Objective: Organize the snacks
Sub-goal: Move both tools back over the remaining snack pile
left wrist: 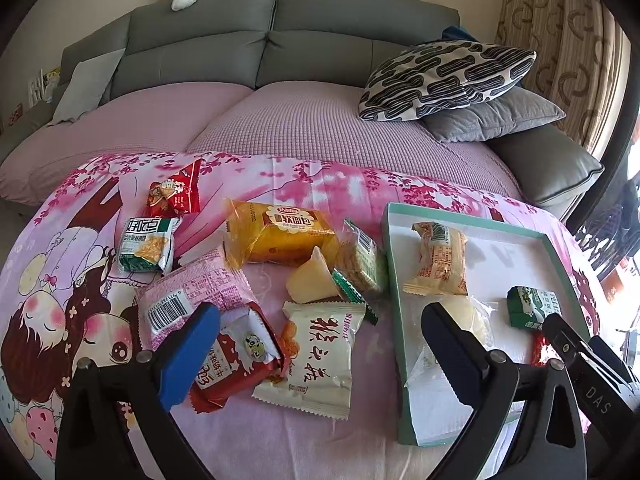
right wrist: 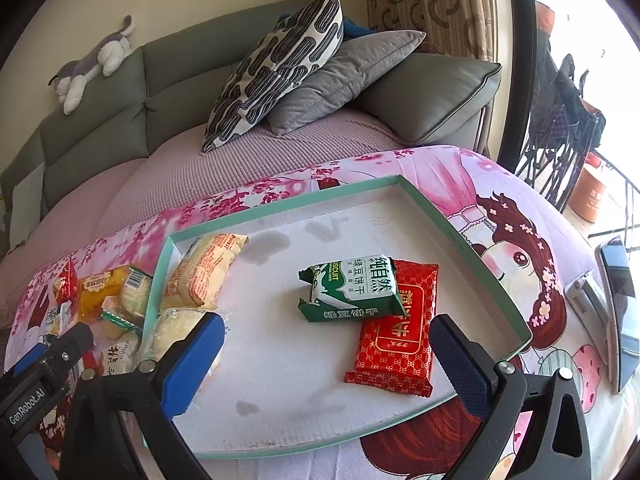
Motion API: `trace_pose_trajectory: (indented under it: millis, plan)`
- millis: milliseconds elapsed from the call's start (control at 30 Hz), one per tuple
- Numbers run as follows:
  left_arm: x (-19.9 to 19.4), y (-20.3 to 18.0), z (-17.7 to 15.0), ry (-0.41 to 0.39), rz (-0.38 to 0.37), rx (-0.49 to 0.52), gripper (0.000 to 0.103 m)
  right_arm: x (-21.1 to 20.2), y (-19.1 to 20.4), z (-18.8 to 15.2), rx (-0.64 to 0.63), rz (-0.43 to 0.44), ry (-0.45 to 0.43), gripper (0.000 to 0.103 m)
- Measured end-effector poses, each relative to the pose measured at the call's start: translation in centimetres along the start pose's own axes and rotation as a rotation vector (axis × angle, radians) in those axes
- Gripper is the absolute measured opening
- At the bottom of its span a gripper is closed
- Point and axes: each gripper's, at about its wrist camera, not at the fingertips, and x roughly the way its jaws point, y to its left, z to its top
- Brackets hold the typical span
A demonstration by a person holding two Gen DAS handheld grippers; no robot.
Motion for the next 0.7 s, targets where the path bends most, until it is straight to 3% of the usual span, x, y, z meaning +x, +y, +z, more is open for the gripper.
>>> trace_pose_trajectory:
  millis: [167, 433, 700]
  plan:
    - [-0.4, 2.1, 0.5, 0.009, 0.03, -0.016, 0.101, -0.3, 1.3, -0.1, -0.061, 0.004, -0.013, 0.103]
    - [-1.2, 7.2, 0.8, 0.033, 0.253, -0.025, 0.101, -1.4, 4.9, -0.6, -0.114, 0.106, -0.048, 0.103]
    - [-2.7, 12.0, 1.0, 0.015, 0.281, -0.163, 0.101, -1.7, 9.3, -1.5, -0.16, 0.198, -0.036, 0.103]
